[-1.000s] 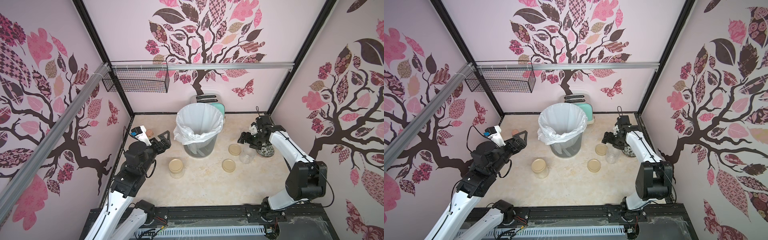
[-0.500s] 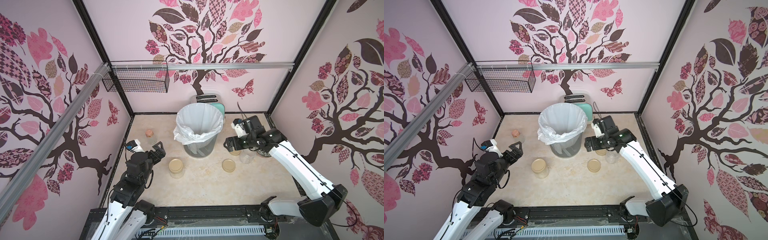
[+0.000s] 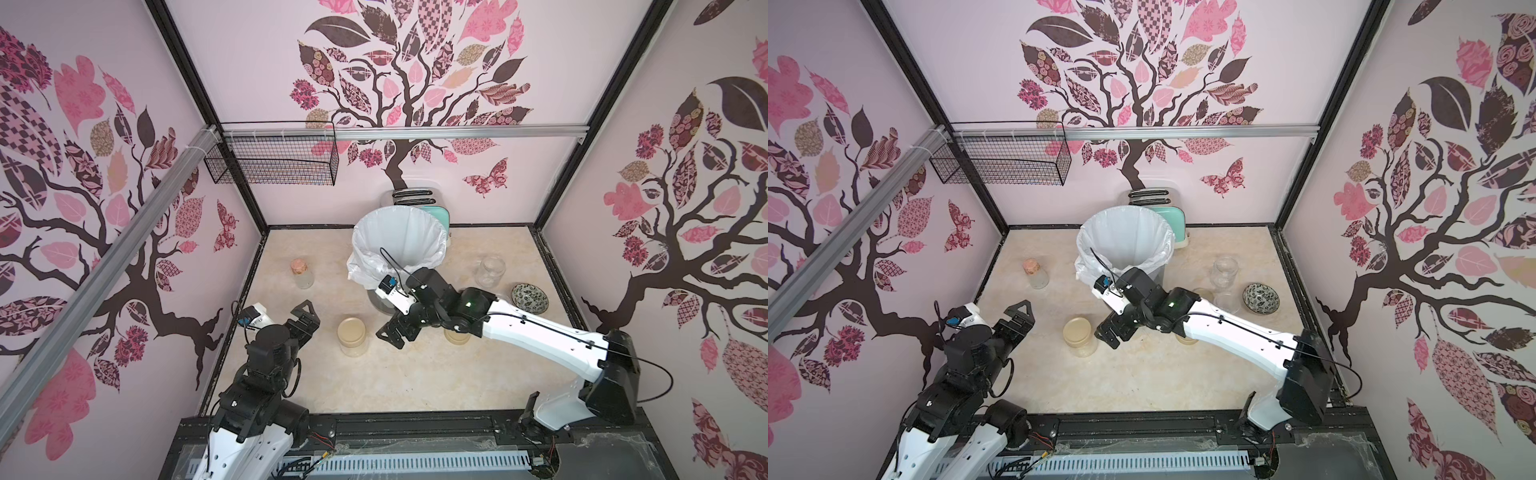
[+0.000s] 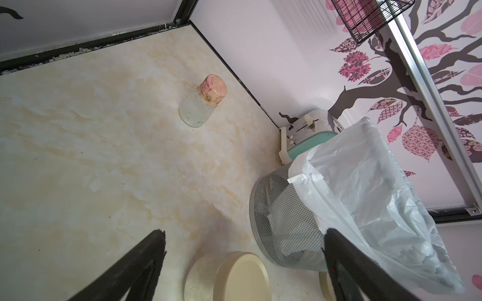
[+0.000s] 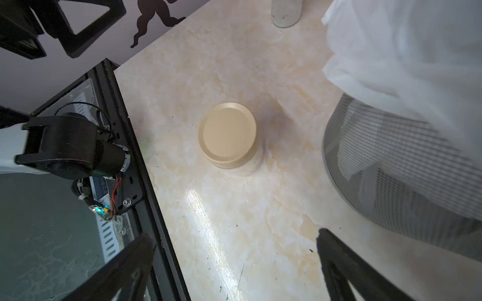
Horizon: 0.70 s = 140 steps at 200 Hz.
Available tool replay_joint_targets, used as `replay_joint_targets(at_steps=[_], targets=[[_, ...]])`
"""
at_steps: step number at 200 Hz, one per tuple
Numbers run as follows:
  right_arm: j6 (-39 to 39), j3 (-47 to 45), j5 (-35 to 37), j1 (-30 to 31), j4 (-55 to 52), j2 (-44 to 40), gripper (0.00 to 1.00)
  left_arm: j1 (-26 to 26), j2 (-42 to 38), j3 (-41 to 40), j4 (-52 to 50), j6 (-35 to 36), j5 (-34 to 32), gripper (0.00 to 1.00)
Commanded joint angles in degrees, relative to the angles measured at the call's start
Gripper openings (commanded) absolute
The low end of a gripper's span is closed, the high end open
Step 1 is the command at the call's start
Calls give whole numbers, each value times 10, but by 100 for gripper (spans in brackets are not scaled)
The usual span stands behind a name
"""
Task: Empty moldy rice from jars
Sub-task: Pick up the jar from the center of the board.
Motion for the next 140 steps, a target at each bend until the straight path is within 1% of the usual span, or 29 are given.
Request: replay_joint_targets(at_steps=[1,22,63,96,140], targets=[[-25,10,2,16,73,34,100,4,-4,-6,-8,-14,0,98],[-30,12,11,22,110,78,100,3,0,-7,-2,-16,8,98],[-43,47,47,40,133,148,100,4,1,-1,-2,-13,6,98],[-44,73,46,48,143,189,99,4,-7,-2,2,-14,2,98],[-44,96,54,54,157,222,99,5,-10,-8,7,-18,3,98]])
